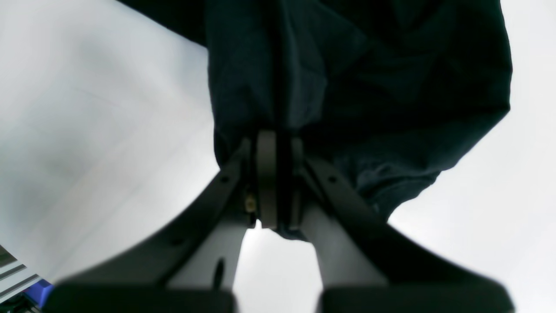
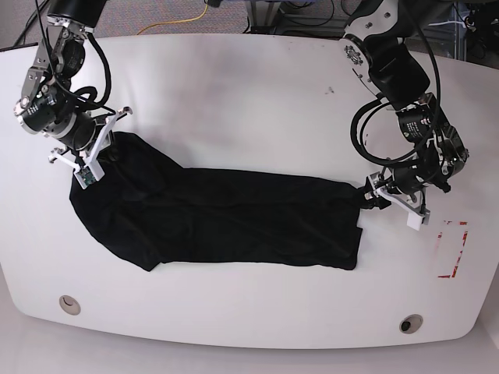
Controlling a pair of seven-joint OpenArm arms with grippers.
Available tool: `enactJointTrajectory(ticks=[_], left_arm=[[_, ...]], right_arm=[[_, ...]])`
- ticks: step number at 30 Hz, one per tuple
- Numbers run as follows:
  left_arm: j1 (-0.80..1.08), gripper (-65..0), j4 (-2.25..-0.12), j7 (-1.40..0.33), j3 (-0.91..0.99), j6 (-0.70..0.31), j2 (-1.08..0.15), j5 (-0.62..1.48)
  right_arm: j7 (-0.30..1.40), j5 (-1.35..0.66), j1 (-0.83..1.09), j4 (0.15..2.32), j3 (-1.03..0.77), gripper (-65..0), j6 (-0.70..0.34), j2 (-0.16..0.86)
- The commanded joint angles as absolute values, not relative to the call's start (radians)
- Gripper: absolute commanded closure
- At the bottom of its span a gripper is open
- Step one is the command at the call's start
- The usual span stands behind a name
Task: Layout the t-shirt on the table in an organized manner, then fold the t-shirt properly
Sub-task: 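Adjust the left gripper's grasp on the shirt's end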
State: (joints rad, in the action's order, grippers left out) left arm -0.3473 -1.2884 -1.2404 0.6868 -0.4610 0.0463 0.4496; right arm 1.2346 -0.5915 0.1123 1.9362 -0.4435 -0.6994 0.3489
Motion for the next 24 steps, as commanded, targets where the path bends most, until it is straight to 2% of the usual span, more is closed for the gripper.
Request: enactJointTrajectory(ticks=[1,10,24], left_arm=[[-0.374,-29.4,-1.293,-1.222,0.684,-0.463,0.041,0.475],[-0.392,-29.4,-1.208,-1.168,0.670,-0.463,0.041,0.473],[-0.398,-29.2,-1.204,-1.118,0.610,-0.463,0.041,0.476]], right_arm=[[1.218,-0.604,0.101,1.952,-0.449,-0.6,-0.698,0.366],[1.218,-0.605,0.104,1.952,-0.449,-0.6,-0.698,0.366],[1.218,-0.605,0.104,1.954,-0.449,-0.6,-0.698,0.366]])
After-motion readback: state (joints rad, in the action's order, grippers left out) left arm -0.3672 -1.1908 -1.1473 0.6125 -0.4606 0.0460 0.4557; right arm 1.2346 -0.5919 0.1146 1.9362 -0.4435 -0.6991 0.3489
